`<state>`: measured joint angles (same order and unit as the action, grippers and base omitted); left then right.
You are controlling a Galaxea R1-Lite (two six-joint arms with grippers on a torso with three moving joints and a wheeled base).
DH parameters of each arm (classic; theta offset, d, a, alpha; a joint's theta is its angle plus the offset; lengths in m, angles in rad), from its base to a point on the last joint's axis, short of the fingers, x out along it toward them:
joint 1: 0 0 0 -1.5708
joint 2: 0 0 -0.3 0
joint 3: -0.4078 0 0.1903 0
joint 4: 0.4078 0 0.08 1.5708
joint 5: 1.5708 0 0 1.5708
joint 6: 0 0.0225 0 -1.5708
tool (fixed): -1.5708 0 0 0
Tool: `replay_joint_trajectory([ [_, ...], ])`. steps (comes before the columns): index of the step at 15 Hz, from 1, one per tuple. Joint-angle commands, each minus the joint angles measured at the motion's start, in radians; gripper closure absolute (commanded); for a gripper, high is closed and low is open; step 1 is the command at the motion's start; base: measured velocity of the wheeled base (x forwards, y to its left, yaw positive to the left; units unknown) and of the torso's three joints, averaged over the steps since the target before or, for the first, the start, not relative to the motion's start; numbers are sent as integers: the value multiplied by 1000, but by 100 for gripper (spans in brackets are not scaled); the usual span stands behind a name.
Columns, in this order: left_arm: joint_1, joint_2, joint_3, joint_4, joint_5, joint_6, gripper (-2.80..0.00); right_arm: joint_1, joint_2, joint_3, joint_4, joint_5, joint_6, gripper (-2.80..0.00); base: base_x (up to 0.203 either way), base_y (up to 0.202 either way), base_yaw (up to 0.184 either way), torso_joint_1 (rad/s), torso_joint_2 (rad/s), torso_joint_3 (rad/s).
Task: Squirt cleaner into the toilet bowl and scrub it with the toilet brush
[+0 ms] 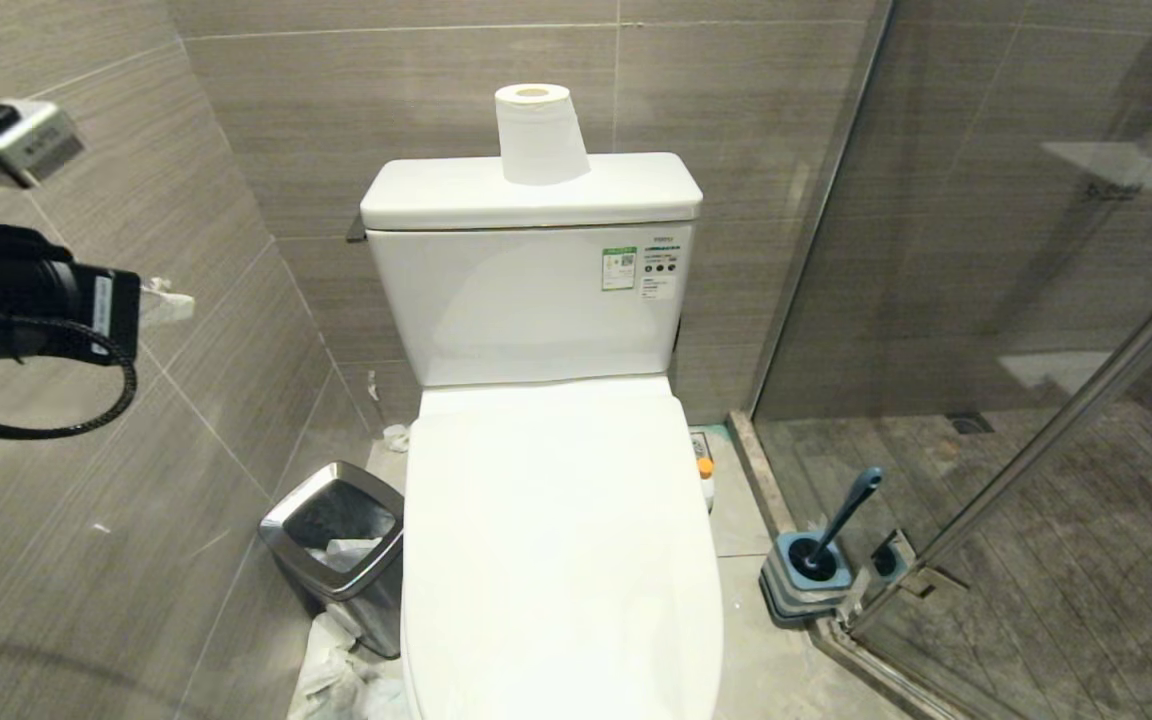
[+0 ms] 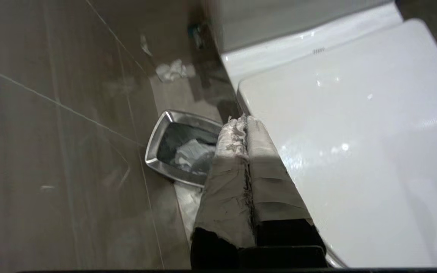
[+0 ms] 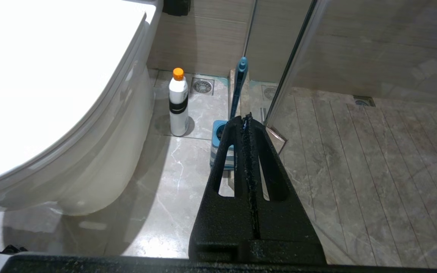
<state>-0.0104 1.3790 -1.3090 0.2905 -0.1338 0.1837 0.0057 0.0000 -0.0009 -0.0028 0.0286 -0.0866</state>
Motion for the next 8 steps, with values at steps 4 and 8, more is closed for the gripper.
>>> replay_joint_trajectory([
  [4,-4,-376,61,-17,81,-35,0,0,2,-1,0,1,-2,0,0,0,0,0,0,0],
  [8,46,-699,122,-16,109,-81,0,0,2,0,0,1,-1,0,0,0,0,0,0,0],
])
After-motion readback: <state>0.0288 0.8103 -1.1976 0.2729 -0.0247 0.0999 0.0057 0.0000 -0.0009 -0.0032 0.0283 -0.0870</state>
